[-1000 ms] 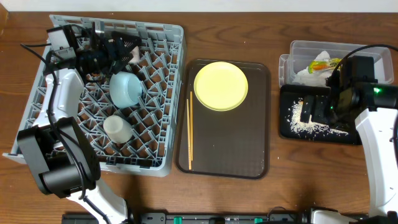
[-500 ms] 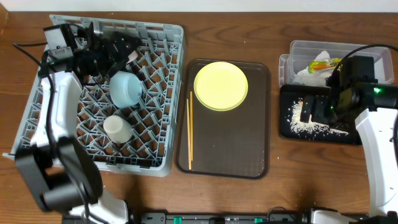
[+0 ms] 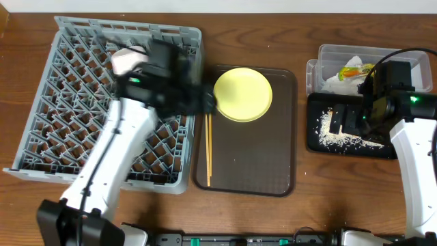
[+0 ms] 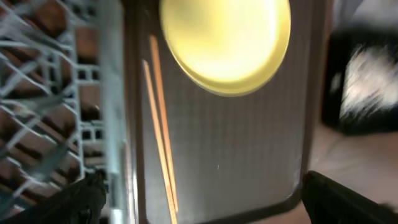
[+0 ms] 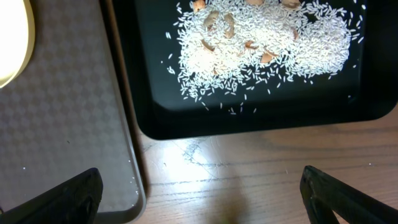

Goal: Sort waste into correct bins and load items into the dishwasher
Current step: 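Move the left gripper to the chopsticks and grasp one chopstick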

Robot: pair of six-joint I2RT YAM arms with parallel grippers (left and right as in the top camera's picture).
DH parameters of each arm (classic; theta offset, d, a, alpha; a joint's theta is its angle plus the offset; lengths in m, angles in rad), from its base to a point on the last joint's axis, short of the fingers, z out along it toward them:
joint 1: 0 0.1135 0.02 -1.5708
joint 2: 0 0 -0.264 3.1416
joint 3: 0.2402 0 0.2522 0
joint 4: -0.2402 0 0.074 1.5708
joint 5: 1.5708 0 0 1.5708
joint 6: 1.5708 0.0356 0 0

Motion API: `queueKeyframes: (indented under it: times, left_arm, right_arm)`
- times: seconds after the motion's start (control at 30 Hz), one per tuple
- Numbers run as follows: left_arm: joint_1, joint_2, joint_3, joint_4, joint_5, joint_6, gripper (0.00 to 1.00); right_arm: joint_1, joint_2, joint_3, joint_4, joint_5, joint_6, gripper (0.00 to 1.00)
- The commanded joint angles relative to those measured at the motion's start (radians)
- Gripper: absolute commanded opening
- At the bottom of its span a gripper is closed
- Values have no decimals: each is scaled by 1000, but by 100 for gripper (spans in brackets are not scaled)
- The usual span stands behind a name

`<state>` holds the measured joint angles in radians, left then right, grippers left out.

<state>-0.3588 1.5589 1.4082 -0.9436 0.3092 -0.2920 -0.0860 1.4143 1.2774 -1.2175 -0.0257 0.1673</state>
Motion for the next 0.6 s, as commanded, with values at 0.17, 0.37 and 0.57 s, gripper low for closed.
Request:
queueKeyframes:
  times: [0.17, 0.37, 0.57]
  left_arm:
    - [-240, 77, -42, -4, -255, -262, 100]
    - [-296, 166, -117, 65, -269, -365, 100]
    - [-299, 266, -150, 130, -269, -398, 100]
  right_arm:
    - [-6, -11, 15, -3, 10, -11, 99]
    - [-6, -11, 15, -6, 10, -12, 99]
    - [-6, -11, 15, -6, 10, -11, 99]
